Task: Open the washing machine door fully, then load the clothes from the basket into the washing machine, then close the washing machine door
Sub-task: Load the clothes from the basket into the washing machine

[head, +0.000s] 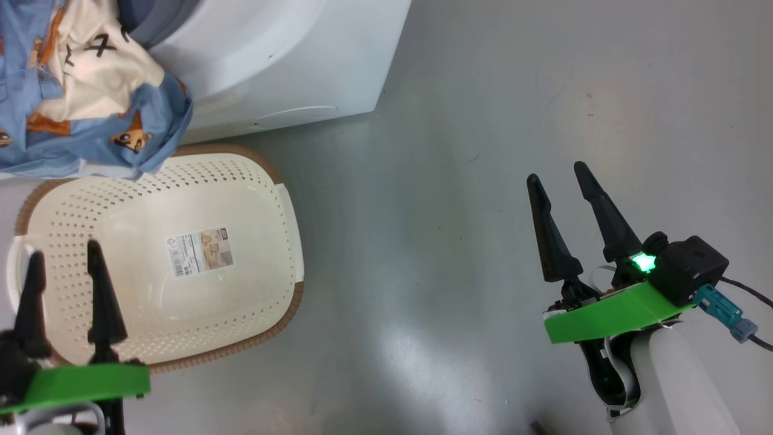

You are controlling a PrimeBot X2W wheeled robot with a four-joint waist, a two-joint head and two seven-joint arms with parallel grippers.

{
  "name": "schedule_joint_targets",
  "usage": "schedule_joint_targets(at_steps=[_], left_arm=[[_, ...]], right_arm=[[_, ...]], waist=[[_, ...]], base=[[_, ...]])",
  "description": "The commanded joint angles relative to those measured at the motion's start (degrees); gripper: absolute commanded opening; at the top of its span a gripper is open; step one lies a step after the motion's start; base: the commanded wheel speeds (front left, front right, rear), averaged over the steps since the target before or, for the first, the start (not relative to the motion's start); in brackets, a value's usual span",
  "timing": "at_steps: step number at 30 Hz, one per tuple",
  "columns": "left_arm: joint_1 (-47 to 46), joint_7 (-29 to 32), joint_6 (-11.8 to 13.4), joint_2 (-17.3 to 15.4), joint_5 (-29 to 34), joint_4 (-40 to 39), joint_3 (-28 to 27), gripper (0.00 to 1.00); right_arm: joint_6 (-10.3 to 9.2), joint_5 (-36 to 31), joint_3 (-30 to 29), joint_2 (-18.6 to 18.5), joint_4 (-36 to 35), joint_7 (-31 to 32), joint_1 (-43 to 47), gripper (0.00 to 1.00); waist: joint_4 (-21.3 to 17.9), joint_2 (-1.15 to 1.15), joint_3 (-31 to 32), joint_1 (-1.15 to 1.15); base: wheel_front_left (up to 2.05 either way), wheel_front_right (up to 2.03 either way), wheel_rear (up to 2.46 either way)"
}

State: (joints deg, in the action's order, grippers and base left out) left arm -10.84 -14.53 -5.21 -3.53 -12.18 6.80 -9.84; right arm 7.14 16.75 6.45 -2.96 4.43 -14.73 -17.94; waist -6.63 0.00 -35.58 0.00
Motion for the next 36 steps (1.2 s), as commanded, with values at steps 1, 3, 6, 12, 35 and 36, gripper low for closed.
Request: schedule_joint_targets(at_steps=[1,3,6,12,35,36], left_arm=[[2.18,-0.46,0.23,-0.68,0.71,-1.55,-2.10,1.00],[3.53,-0.46,0.28,-0.34,0.82,-1.49,-2.40,1.00],[4.92,-0.46,0.29,0.07,0.83,-1.40,-2.42,1.00],[6.41,-0.47,0.68,0.45,0.80,-1.82,-2.64,1.00],[4.70,-0.47,-0.49,0.64,0.47,0.13,-2.97,1.00],[4.15,-0.47,-0.52,0.64,0.48,0.24,-2.76,1.00]], right_arm=[[0.35,-0.49,1.29,0.08,-1.09,-0.27,0.37,1.00],[0.35,-0.48,1.57,0.08,-1.01,-0.27,0.29,1.00],[0.35,-0.50,1.94,0.08,-0.74,-0.27,0.12,1.00],[0.35,-0.61,1.91,0.08,-0.50,-0.27,0.01,1.00],[0.35,-0.27,1.82,0.08,-0.59,-0.27,-0.08,1.00],[0.35,-0.29,1.80,0.08,-0.61,-0.27,-0.07,1.00]], waist=[[-0.03,0.00,-0.02,0.00],[-0.20,0.00,-0.03,0.00],[-0.21,0.00,-0.06,0.00],[0.07,0.00,-0.04,0.00],[-0.21,0.00,0.13,0.00],[-0.14,0.00,0.11,0.00]], base=[[0.00,0.00,0.00],[0.00,0.00,0.00],[0.00,0.00,0.00],[0.00,0.00,0.00],[0.00,0.00,0.00],[0.00,0.00,0.00]])
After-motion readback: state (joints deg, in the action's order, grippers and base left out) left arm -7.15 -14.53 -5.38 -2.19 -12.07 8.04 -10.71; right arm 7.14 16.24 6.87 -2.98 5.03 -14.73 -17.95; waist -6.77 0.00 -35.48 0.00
